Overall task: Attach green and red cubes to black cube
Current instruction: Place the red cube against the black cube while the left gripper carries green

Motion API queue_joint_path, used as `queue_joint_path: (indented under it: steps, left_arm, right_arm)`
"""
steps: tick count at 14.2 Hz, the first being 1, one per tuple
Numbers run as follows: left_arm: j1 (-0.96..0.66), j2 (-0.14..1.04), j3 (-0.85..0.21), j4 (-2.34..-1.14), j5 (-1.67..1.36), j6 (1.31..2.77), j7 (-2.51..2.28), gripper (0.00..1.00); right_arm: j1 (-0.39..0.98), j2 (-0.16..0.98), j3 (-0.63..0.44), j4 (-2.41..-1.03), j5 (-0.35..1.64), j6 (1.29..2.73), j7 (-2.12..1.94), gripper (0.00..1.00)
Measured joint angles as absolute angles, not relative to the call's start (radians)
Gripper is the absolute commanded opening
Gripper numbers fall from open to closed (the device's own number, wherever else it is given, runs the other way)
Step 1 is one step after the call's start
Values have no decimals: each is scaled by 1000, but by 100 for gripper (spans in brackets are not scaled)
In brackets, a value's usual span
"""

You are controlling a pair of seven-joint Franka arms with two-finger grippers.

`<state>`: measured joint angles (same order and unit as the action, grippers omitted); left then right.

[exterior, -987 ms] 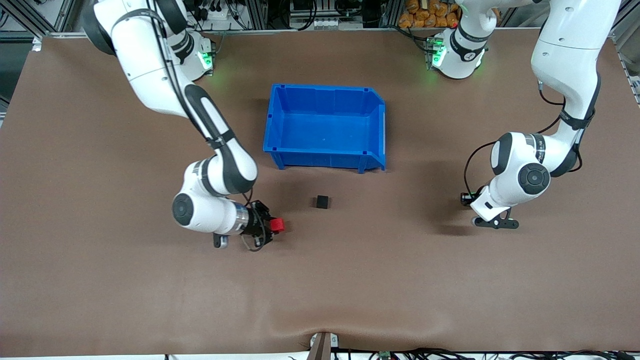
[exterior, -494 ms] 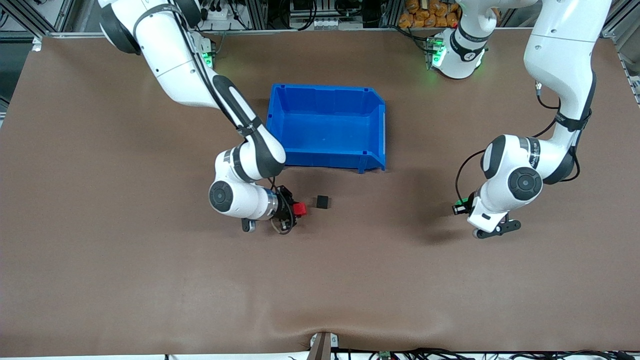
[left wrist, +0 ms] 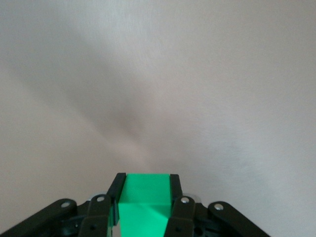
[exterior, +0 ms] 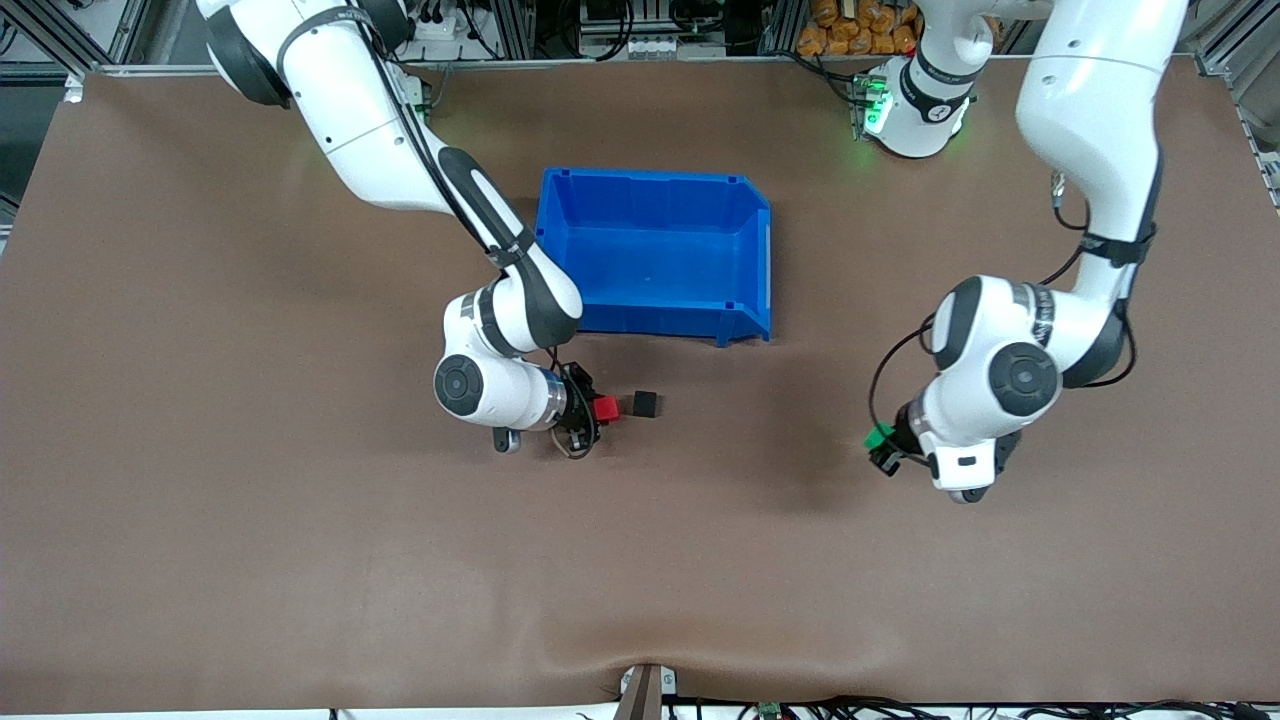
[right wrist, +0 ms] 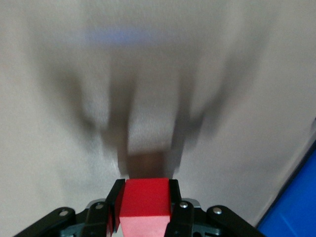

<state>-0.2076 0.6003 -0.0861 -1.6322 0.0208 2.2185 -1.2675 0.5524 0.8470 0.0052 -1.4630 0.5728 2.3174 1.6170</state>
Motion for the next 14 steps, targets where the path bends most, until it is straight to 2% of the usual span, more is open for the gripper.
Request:
queue_joint_path:
  steps: [2,3,4,5,14]
  left_arm:
    - [-255,645,-88,-1594,21,2218,-1459,1]
    - [-280,661,-88,-1585,21,2218,-1527,1]
    - [-305,672,-88,-1580,20,2218,-1584,1]
    - [-327,680,-88,-1577,20,2218,-1644,2]
    - [-487,747,-89,-1574,18,2212,-1958,1]
  right_arm:
    - [567,847,5,-1463,573,2350,1630,0]
    - [571,847,5,-1464,573,2356,1641,30]
    - [574,848,5,-1464,573,2357,1647,75]
    - [574,848,5,-1465,573,2357,1649,100]
    - [569,857,-38,-1443,538,2372,1648,100]
